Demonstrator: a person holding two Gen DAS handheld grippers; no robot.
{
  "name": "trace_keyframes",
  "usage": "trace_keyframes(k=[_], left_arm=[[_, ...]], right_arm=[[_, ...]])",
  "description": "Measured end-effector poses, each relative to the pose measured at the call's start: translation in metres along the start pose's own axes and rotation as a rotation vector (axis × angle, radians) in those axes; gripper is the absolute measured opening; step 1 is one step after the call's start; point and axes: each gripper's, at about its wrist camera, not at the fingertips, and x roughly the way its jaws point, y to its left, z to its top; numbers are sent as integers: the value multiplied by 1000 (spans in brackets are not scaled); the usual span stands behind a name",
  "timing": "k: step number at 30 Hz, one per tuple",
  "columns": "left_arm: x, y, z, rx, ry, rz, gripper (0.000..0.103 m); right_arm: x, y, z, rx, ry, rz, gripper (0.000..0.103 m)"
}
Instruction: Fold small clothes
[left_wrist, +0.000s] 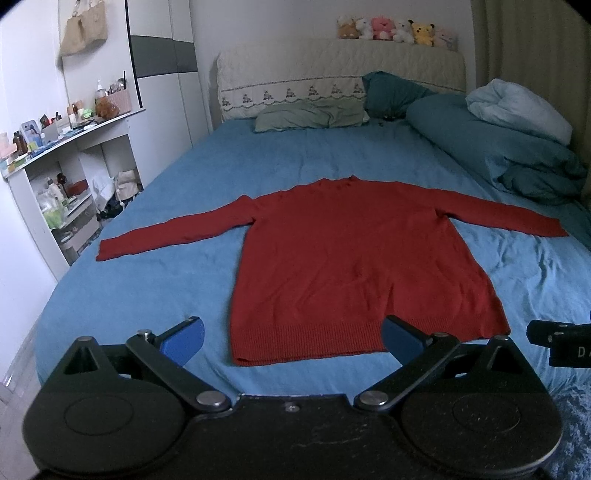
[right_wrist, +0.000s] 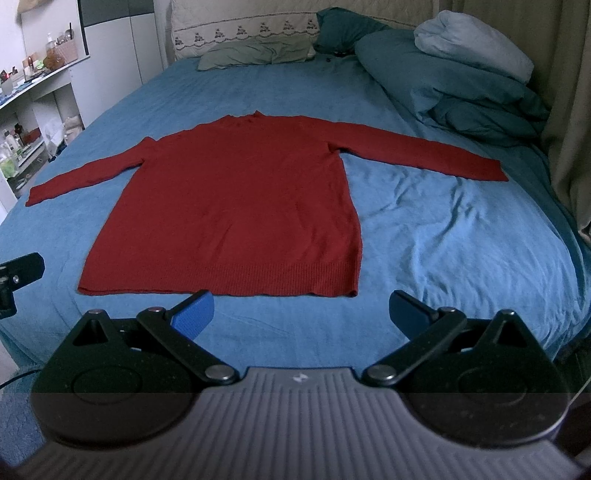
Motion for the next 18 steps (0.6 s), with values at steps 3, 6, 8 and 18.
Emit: trace_keyframes(k=[3, 6, 8, 18], left_arm=[[0, 0, 0, 0, 0, 1, 103], [-1, -1, 1, 2, -3, 3, 103], [-1, 0, 1, 1, -4, 2, 103], [-2, -1, 2, 3, -6, 2, 103]], right_arm=[[-1, 0, 1, 2, 0, 0, 103], [-2, 0, 1, 2, 0, 1, 103], [-1, 0, 1, 3, -1, 1, 103], [-2, 2, 2, 1, -2, 1, 103]])
